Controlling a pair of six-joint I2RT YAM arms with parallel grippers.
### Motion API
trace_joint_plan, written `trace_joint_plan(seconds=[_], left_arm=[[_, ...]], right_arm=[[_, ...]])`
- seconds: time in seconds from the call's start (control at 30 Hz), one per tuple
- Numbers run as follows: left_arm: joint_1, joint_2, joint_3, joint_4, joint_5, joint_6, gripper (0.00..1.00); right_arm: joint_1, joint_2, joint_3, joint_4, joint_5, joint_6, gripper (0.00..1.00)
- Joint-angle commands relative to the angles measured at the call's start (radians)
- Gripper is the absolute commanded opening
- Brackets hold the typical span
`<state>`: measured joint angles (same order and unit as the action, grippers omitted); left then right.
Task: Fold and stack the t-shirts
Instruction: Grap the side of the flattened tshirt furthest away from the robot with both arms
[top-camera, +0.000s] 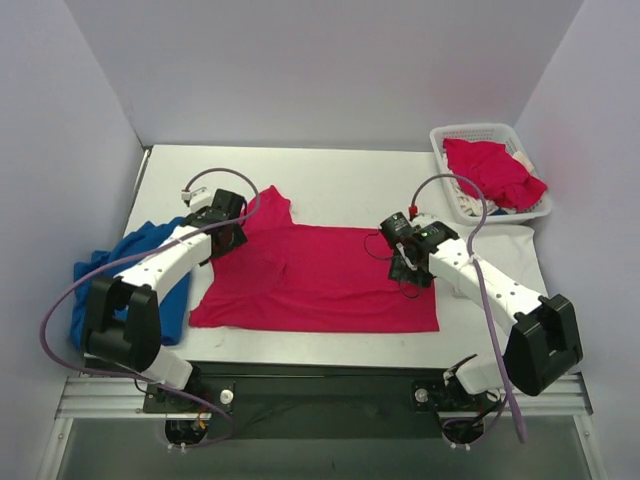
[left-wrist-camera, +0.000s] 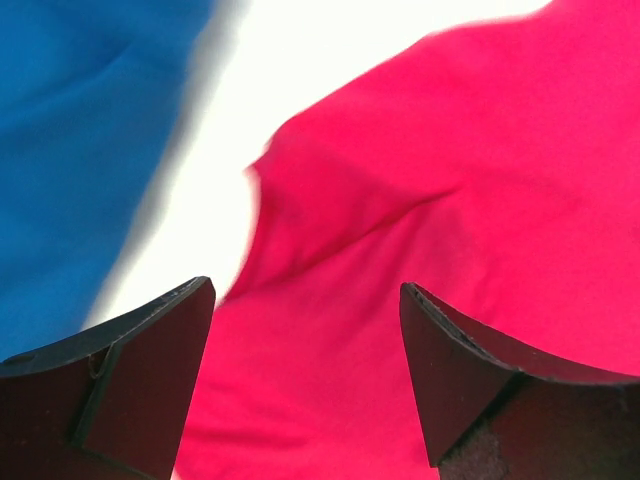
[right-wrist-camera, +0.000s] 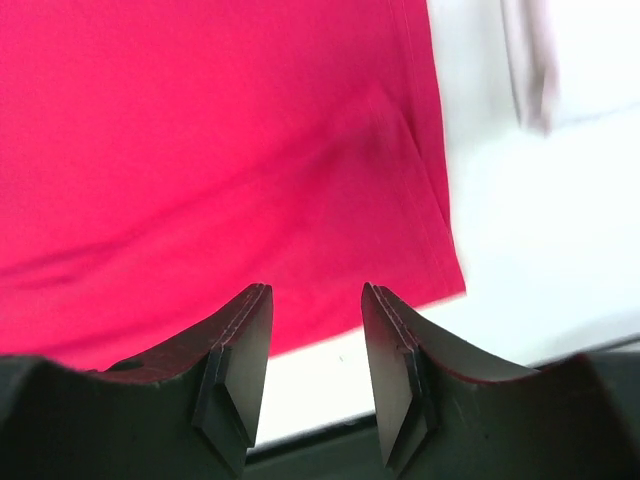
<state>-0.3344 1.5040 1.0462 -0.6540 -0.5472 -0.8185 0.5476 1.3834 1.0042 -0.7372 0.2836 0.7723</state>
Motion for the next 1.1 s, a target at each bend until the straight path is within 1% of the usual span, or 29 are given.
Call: trace_joint_plan(seconds=[0.0,0.03,0.07,0.1,0.2,0.3,0.43,0.57,0.6,0.67,0.7,0.77,0.8,0.87,0.93,1.07], left_arm=[[0.026,0.105,0.102,0.177,0.055,0.091,0.85],[0.029,0.126,0.11,0.262,0.084,0.108,0.85],[0.031,0.145,0.12,0.305,0.084,0.133,0.84],[0.035,0.174,0.124,0.408,0.089,0.149,0.84],[0.049,0.246,0.146,0.543,0.108,0.185,0.83],[0.064,0.327,0.182,0.67,0.171,0.235,0.81],[0.066,0.426,0.264,0.715,0.194,0.285,0.8],[0.069,0.516,0.385,0.709,0.211,0.321,0.8],[0.071,0.554,0.411,0.686,0.222,0.328,0.8],[0.072,0.623,0.521,0.65,0.236,0.341,0.8],[0.072,0.646,0.558,0.586,0.243,0.347,0.79],[0.071,0.689,0.626,0.539,0.251,0.357,0.79],[0.071,0.735,0.709,0.472,0.253,0.357,0.79],[0.071,0.777,0.793,0.397,0.239,0.349,0.79],[0.069,0.815,0.856,0.344,0.231,0.351,0.77],[0.071,0.854,0.929,0.255,0.225,0.337,0.75]], right_arm=[[-0.023,0.069,0.1,-0.01,0.118,-0.063,0.42],[-0.028,0.087,0.115,0.007,0.117,-0.077,0.42],[-0.044,0.118,0.141,0.042,0.112,-0.093,0.42],[-0.054,0.132,0.149,0.065,0.085,-0.105,0.42],[-0.074,0.198,0.186,0.128,0.025,-0.134,0.41],[-0.074,0.256,0.217,0.156,-0.003,-0.143,0.41],[-0.072,0.308,0.24,0.179,-0.033,-0.146,0.4],[-0.071,0.339,0.247,0.196,-0.05,-0.142,0.39],[-0.069,0.345,0.249,0.199,-0.053,-0.14,0.39],[-0.071,0.362,0.258,0.199,-0.057,-0.14,0.39],[-0.071,0.368,0.26,0.199,-0.058,-0.14,0.39],[-0.071,0.382,0.269,0.2,-0.058,-0.14,0.39],[-0.072,0.385,0.27,0.199,-0.054,-0.142,0.39],[-0.075,0.393,0.278,0.2,-0.057,-0.143,0.39],[-0.075,0.397,0.286,0.2,-0.055,-0.142,0.38],[-0.081,0.407,0.294,0.199,-0.058,-0.142,0.38]])
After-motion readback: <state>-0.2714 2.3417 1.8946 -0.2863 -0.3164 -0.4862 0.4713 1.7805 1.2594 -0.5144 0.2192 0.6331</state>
